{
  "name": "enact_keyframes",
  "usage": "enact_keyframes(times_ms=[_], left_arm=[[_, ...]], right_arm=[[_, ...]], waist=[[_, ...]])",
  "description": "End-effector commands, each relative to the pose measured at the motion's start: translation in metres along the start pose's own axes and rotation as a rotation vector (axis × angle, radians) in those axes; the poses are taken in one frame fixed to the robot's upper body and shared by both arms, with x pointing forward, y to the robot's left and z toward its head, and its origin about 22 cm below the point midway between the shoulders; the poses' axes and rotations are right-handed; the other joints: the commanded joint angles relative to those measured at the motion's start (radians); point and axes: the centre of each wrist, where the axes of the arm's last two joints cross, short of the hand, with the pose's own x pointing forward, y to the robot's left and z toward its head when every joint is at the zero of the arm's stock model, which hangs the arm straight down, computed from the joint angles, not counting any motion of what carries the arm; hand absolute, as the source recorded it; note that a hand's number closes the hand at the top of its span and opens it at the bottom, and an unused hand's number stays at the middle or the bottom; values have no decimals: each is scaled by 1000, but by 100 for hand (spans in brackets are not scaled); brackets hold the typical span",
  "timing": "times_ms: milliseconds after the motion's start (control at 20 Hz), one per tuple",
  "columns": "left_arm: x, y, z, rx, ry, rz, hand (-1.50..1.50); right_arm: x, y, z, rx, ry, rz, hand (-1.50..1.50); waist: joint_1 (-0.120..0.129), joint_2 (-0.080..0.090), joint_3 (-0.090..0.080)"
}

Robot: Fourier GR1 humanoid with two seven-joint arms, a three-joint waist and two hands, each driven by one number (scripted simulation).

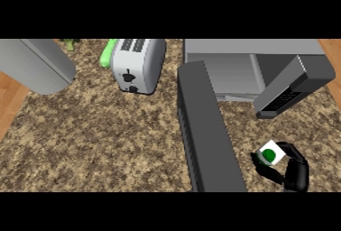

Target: Pick up the milk, place it into the microwave and close the microwave

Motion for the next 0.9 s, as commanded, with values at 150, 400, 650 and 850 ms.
enact_keyframes(times_ms=[150, 400, 650, 850], left_arm=[[1, 1, -7, -40, -27, 17, -150], [4, -7, -2, -22, -15, 36, -150], [4, 7, 2, -5, -13, 14, -150], [10, 25, 12, 20, -10, 5, -150]], right_arm=[[23, 9, -77, 440, -156, -155, 150], [30, 36, -90, 578, -178, -315, 150], [47, 66, -106, 645, -199, -349, 150], [78, 95, -111, 639, -232, -302, 150]], waist=[[33, 9, 3], [18, 6, 2], [4, 2, 0], [-6, -3, -1]])
